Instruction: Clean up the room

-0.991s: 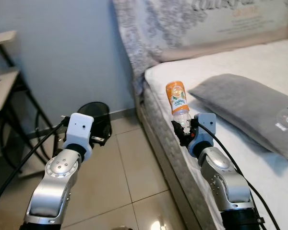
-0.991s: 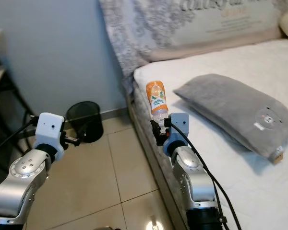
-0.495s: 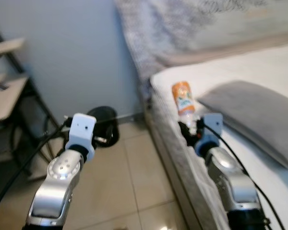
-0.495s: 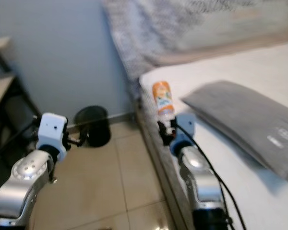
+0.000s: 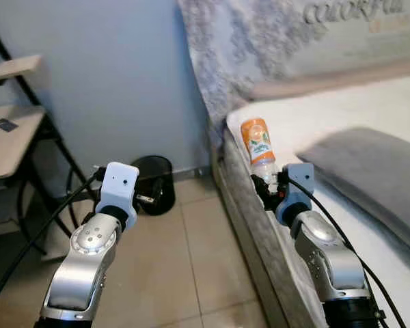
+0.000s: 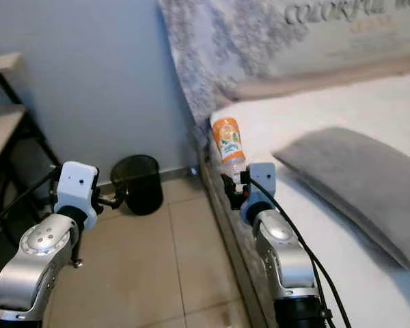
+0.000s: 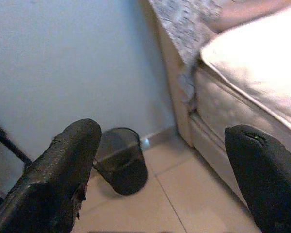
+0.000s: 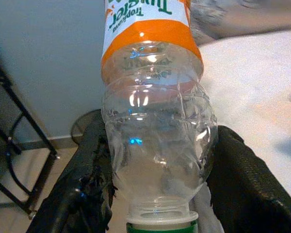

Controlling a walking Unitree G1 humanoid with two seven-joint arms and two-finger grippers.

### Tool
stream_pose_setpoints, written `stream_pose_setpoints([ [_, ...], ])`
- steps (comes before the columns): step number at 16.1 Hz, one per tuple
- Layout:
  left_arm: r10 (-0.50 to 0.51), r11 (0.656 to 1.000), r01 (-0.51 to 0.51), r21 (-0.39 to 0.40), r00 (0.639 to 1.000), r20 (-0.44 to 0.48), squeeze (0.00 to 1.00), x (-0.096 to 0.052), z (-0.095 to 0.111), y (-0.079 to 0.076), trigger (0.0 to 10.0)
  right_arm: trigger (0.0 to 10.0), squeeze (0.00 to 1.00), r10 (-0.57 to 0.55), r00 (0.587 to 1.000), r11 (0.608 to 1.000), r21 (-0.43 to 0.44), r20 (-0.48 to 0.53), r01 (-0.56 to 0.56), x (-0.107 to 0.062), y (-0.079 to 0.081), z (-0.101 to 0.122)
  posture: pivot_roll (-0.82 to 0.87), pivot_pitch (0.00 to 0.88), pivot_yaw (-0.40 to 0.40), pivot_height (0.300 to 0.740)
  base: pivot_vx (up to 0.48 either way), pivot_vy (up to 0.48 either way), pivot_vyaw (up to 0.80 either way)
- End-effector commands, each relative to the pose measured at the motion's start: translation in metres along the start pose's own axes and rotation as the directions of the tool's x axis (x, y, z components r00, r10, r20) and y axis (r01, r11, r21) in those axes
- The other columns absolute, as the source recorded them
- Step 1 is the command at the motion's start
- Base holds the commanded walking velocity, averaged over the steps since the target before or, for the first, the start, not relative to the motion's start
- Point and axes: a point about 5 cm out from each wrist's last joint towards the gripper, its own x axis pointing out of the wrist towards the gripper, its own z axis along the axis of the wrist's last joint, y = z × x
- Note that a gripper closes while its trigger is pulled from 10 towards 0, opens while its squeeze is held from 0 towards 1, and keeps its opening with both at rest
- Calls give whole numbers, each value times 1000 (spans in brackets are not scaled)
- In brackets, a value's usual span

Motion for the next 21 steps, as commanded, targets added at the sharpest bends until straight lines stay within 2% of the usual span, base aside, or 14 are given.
stream_pose_setpoints([
  [1,31,1000,-31,2,1000,-5,0,0,0,10,10000,10000,0,43,999,999,1,28,-43,3,12,7,-49,0,83,740,330,0,0],
  [4,29,1000,-29,-7,1000,-8,0,0,-2,6,10000,10000,0,58,997,998,-11,44,-58,4,14,11,-40,0,76,740,329,0,394],
  [6,34,999,-34,18,999,-9,0,1,-1,8,10000,10000,0,45,998,999,-11,43,-45,6,13,11,-35,0,77,740,343,0,775],
  [13,28,1000,-28,-2,1000,-2,0,4,0,7,10000,10000,0,11,999,1000,-18,37,-10,7,7,10,-40,0,78,740,344,0,0],
  [18,19,1000,-19,12,1000,4,0,6,2,9,10000,10000,0,29,999,999,-27,29,-28,8,12,7,-42,0,86,740,342,0,0],
  [21,19,1000,-19,12,1000,8,0,6,3,10,10000,10000,0,20,999,999,-31,38,-19,9,11,9,-44,0,86,740,345,0,800],
])
